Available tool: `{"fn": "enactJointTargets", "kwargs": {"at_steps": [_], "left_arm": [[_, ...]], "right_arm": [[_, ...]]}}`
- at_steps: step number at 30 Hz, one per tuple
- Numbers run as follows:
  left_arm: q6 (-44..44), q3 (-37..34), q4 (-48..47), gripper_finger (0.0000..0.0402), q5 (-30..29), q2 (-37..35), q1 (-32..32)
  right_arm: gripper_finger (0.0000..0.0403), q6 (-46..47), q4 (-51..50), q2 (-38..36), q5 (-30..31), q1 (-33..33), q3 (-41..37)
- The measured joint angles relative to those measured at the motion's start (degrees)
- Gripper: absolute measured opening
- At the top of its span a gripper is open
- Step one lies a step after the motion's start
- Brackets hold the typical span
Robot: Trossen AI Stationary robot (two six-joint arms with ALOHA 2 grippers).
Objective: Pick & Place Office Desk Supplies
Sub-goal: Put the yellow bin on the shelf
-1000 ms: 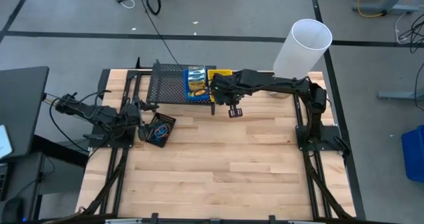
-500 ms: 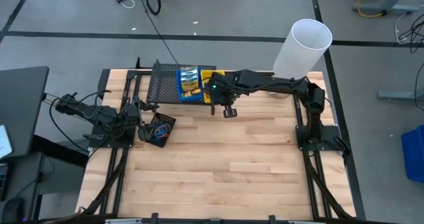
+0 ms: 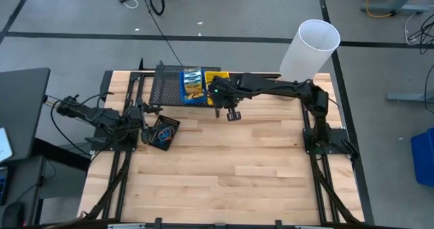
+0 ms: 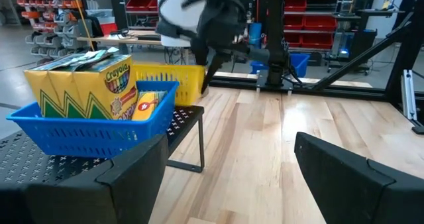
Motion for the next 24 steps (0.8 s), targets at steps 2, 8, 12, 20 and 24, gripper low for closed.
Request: {"fn": "enactJointTargets", "kwargs": {"at_steps": [2,8,12,20,24], "left_arm": [[0.01,0.00,-0.01,0.0335,0.00,0.00,0.02],[0.01,0.00,-0.02,0.0335,0.00,0.00,0.00],[-0.04,0.00,-0.02,0.0335,0.21,0.00,0.01],[-0.16,0.00,-0.03,0.0335,0.26,0.00,0.01],[-0.18,0.00,-0.04,0.0335,0.26,-0.01,0.02]], "right_arm": [[0.0000,0.13,0.01,0.00,0.02,0.04,1.50],[0.0000,0.07,-1.52,0.31,0.08,0.04,4.43],[0.0000,0.89,-3.56,0.37,1.03,0.04,4.44],[0.0000,3.02,-8.37,0.86,3.72,0.09,4.55],[0.0000,3.97,-11.96,2.15,4.63,0.30,4.52]]}}
